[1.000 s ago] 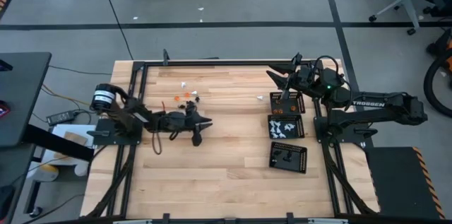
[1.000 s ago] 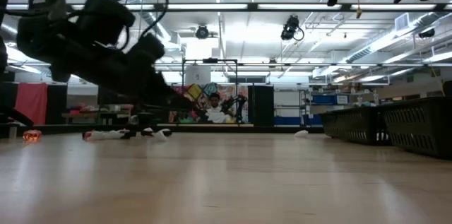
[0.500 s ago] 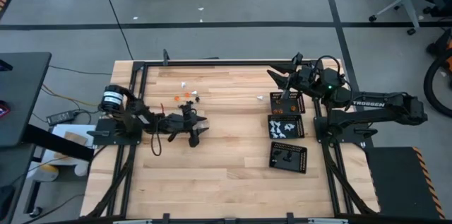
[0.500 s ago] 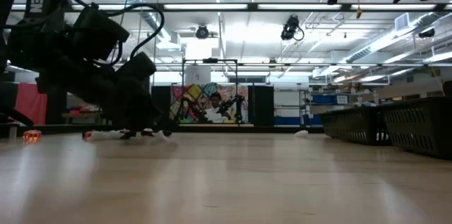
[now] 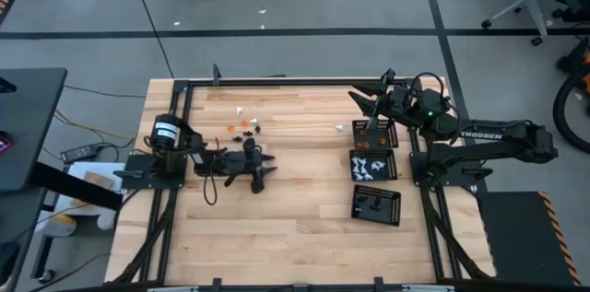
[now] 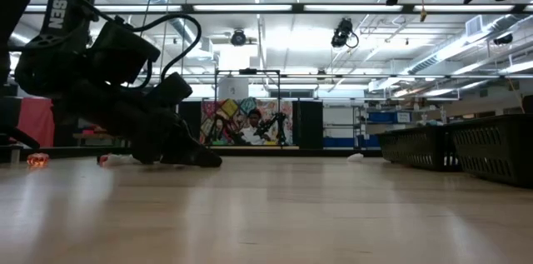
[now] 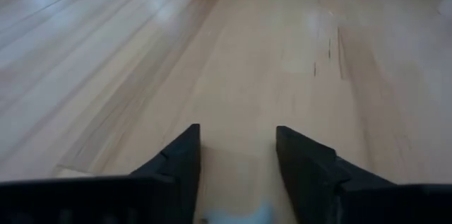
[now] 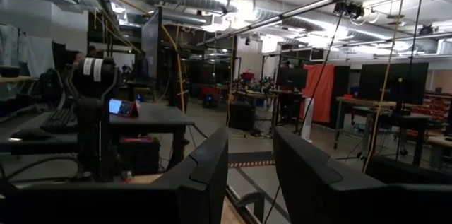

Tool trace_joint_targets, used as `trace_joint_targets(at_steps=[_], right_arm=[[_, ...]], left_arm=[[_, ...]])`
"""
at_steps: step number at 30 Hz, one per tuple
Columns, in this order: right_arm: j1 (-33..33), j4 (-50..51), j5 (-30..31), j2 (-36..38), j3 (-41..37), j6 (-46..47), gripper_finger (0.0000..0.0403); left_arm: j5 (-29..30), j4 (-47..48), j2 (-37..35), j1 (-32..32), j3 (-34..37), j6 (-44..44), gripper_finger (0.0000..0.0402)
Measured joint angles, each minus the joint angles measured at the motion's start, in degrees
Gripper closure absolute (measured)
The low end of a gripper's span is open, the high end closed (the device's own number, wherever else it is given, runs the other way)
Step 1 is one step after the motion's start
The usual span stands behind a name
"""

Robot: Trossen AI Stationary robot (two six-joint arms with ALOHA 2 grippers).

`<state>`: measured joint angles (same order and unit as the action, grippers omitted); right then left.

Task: Sort Halloween decoration
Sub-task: Put the white ghost toy into the center black bin

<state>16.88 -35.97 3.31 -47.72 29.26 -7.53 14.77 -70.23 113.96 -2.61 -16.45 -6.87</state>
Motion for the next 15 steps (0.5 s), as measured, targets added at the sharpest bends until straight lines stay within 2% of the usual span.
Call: trace_joint_targets(at_steps=[7, 15], right_arm=[[0.0, 0.0, 0.0, 0.0, 0.0, 0.0, 0.0284], [0.0, 0.0, 0.0, 0.0, 0.0, 0.0, 0.0284]], left_arm=[[-0.9, -1.8, 0.4, 0.1, 0.2, 0.2, 0.0312], [-3.9, -6.4, 0.6, 0.0, 0.3, -1.8, 0.0331]])
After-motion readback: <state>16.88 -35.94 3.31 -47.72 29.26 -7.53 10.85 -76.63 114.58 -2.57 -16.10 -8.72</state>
